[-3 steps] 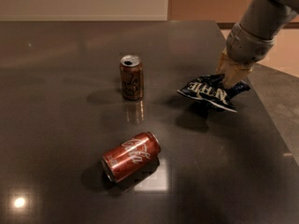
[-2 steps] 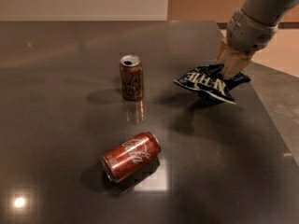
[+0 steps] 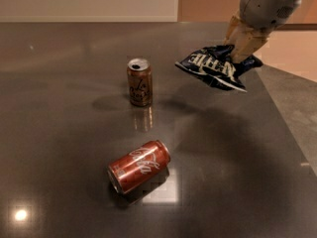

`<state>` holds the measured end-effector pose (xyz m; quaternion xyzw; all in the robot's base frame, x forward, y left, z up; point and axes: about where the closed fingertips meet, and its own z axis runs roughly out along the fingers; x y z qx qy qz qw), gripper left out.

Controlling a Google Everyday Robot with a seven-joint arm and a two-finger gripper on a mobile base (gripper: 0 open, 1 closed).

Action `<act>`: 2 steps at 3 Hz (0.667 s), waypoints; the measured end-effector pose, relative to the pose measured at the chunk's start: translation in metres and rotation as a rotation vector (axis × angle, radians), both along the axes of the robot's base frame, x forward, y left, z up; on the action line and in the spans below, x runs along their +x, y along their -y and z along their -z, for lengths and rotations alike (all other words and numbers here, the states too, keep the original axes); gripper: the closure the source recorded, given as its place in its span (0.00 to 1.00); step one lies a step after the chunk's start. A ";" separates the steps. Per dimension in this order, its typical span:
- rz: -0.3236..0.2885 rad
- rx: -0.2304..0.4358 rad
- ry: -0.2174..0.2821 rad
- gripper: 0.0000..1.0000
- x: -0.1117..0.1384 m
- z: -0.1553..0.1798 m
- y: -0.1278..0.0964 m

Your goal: Pick blue chip bag

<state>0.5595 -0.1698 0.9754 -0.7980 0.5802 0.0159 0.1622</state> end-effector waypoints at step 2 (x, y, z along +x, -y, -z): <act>-0.001 0.051 0.048 1.00 -0.005 -0.018 -0.009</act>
Offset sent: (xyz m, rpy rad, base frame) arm -0.0135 0.0037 0.0145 0.0326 -0.0100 0.0065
